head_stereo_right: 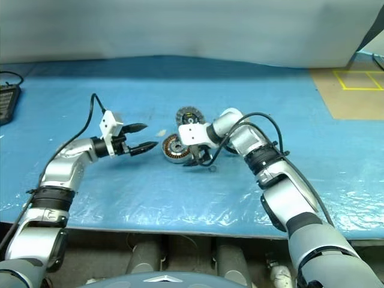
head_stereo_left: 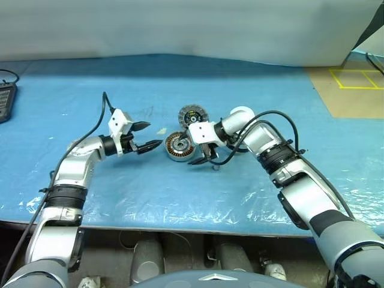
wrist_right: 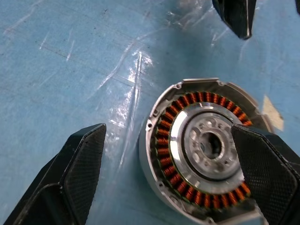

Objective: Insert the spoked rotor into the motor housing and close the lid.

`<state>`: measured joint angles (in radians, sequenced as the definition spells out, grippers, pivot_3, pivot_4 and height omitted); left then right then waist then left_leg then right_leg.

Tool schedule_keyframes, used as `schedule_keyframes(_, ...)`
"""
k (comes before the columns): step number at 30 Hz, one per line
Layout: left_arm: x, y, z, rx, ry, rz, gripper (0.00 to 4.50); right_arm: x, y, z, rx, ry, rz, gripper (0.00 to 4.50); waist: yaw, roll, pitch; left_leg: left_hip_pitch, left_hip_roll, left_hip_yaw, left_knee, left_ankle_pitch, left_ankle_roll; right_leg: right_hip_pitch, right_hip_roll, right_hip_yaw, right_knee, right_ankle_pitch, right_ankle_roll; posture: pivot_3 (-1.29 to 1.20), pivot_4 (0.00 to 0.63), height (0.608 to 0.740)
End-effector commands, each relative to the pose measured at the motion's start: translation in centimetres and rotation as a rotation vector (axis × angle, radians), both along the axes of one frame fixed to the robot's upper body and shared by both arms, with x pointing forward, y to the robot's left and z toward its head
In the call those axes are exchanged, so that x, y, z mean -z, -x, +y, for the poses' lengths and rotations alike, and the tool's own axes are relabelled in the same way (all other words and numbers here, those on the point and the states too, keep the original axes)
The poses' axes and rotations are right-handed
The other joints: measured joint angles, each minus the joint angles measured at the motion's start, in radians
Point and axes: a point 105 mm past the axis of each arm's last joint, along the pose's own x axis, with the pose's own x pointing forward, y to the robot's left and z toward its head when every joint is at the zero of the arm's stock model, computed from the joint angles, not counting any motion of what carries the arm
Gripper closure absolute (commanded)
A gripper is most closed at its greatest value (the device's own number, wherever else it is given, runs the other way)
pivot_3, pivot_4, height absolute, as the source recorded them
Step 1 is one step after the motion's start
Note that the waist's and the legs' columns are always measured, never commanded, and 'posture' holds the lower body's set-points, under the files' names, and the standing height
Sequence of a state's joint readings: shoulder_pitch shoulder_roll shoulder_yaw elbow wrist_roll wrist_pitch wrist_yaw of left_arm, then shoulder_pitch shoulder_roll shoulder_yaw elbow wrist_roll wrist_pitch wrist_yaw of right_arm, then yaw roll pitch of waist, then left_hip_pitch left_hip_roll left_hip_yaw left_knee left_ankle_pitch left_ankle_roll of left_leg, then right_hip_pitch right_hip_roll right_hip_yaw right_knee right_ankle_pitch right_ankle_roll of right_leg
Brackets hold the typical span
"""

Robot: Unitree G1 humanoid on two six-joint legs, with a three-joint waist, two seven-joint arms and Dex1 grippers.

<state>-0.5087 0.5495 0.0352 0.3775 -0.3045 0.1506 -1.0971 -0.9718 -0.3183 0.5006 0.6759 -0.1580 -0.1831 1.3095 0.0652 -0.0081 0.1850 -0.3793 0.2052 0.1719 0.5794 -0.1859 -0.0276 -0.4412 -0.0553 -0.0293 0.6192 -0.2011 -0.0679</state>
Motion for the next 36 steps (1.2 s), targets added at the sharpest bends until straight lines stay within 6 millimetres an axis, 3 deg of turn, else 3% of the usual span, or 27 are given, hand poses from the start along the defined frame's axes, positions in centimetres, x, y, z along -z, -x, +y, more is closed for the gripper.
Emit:
schedule_keyframes(1,-0.7,0.5,0.2,0.026,-0.029,-0.032,0.0,0.2,-0.2,0.4,-0.009,-0.003,-0.017,0.06,0.002,0.0,0.0,0.0,0.0,0.0,0.0,0.0,0.0,0.0,0.0,0.0,0.0,0.0,0.0,0.0,0.15,0.74)
schedule_keyframes(9,-0.5,0.5,0.2,0.012,-0.025,-0.032,0.0,0.7,-0.6,0.3,-0.005,0.017,-0.016,0.06,0.002,0.0,0.0,0.002,0.0,0.0,0.0,0.0,0.0,0.001,0.0,0.0,0.001,0.0,0.0,0.0,0.15,0.74)
schedule_keyframes(19,-0.3,0.5,0.2,0.003,-0.012,-0.023,0.0,-1.8,0.0,0.1,-0.055,-0.022,-0.052,0.06,0.003,0.0,0.0,0.001,0.0,0.0,0.0,0.0,0.0,0.001,0.0,0.001,0.001,0.0,0.0,0.0,0.15,0.74)
schedule_keyframes(30,-0.2,0.4,-0.1,0.005,-0.011,-0.024,0.0,0.6,-0.2,-0.5,-0.005,0.019,-0.018,0.06,0.001,0.0,0.0,0.001,0.0,0.0,0.0,0.0,0.0,0.001,0.0,0.001,0.001,0.0,0.0,0.0,0.15,0.74)
schedule_keyframes(36,-0.1,0.5,0.0,0.0,-0.011,-0.022,0.0,0.8,-0.5,-0.6,0.006,0.021,-0.02,0.06,0.001,0.0,0.0,0.002,0.0,0.0,0.0,0.0,0.0,0.001,0.0,0.001,0.001,0.0,0.0,0.0,0.15,0.74)
